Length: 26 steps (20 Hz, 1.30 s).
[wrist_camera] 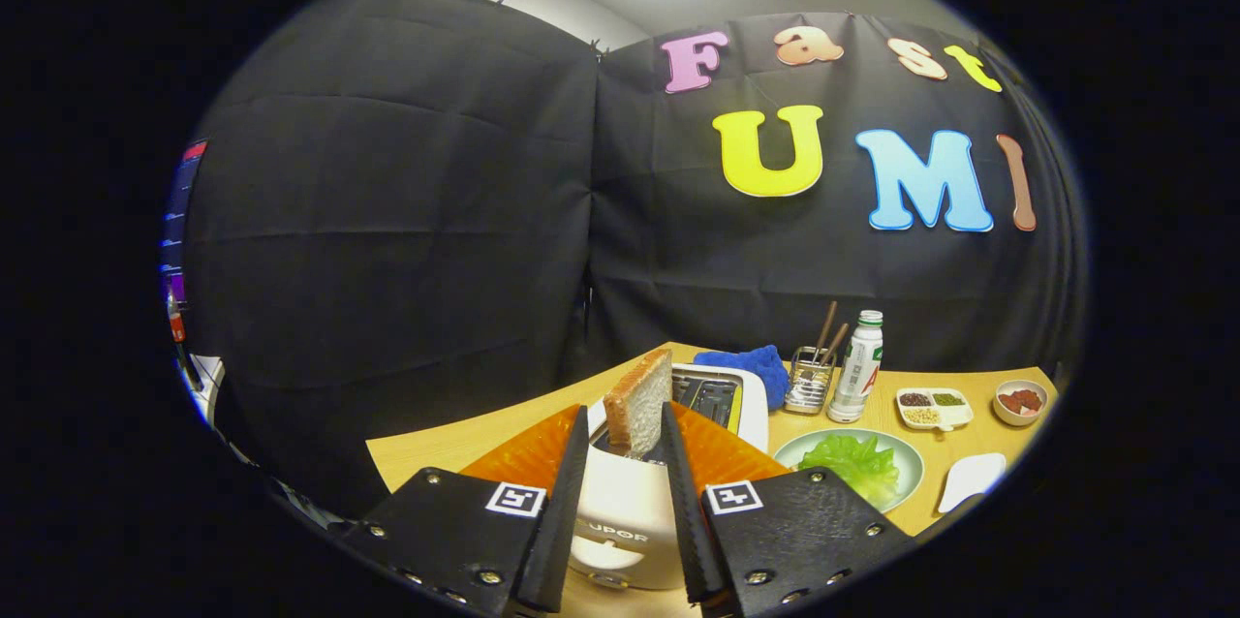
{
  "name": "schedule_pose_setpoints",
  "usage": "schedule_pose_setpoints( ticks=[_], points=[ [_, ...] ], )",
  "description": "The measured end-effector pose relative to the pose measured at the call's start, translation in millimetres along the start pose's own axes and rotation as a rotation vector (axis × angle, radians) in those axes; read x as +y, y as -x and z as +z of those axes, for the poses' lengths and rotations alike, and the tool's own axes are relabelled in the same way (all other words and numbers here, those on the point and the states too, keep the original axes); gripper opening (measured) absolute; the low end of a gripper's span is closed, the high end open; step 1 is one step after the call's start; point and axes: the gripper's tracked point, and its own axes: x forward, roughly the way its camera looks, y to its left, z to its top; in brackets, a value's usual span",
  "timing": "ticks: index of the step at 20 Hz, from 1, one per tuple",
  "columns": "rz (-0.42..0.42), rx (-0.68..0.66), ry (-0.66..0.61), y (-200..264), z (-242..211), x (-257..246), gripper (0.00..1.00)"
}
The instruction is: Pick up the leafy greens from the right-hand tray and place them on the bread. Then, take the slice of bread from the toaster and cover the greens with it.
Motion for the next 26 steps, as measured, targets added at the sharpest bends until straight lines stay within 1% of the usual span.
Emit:
schedule_pose_setpoints(
  ticks=[2,5,9,11,13,16,17,18,19,20,21,22,24,26],
  points=[
    [-0.016,0.007,-0.023,-9.0,0.7,2.4,0.46],
    [-0.074,0.013,0.010,-19.9,2.5,0.4,0.46],
    [-0.141,0.017,0.046,-29.3,-8.1,-4.3,0.46],
    [-0.154,-0.009,0.058,-33.0,-4.9,-1.7,0.46],
    [-0.149,0.000,0.038,-37.3,-11.0,0.6,0.46],
    [-0.181,-0.016,0.051,-38.0,-6.8,-0.8,0.46],
    [-0.203,-0.016,0.065,-38.2,-6.9,-2.0,0.46],
    [-0.214,-0.018,0.068,-37.2,-6.5,-3.8,0.30],
    [-0.195,-0.013,0.072,-38.5,-7.1,1.6,0.14],
    [-0.182,-0.019,0.070,-44.5,-7.1,3.4,0.20],
    [-0.184,-0.026,0.045,-45.6,-7.3,0.4,0.20],
    [-0.177,-0.022,0.021,-43.3,-7.9,-2.3,0.07],
    [-0.175,-0.017,-0.010,-44.9,-6.4,-9.5,0.07],
    [-0.153,-0.015,0.023,-44.7,-4.1,-4.2,0.07]
  ],
)
